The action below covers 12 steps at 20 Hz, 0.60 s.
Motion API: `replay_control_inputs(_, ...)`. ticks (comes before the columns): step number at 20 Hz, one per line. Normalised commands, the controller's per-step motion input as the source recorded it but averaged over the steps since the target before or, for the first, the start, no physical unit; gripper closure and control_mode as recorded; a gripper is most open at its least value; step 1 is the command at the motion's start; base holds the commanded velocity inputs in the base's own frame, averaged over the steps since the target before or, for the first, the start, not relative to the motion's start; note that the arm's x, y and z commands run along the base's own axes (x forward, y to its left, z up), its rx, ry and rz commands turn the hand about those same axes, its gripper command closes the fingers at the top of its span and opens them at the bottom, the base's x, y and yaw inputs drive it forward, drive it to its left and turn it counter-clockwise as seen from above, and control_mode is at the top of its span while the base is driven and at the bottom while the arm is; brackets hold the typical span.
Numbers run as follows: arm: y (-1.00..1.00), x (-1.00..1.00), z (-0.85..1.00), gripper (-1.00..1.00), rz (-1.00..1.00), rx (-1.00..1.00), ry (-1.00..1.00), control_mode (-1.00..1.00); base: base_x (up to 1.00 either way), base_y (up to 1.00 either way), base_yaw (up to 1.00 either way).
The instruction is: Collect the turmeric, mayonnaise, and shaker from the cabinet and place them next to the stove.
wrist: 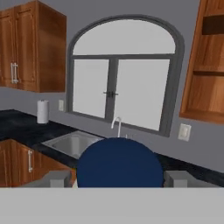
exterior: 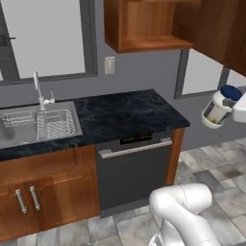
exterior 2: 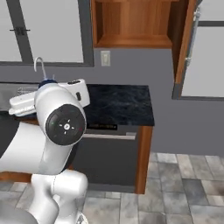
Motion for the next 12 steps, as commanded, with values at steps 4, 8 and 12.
replay_control_inputs(4,0.0,0.0,0.0,1.0,0.0,0.0,0.0,1.0,-1.0,0.0,-0.23)
replay_control_inputs(8,0.0,0.0,0.0,1.0,0.0,0.0,0.0,1.0,-1.0,-0.07,-0.32)
replay_control_inputs(12,0.0,0.0,0.0,1.0,0.0,0.0,0.0,1.0,-1.0,-0.12,-0.35)
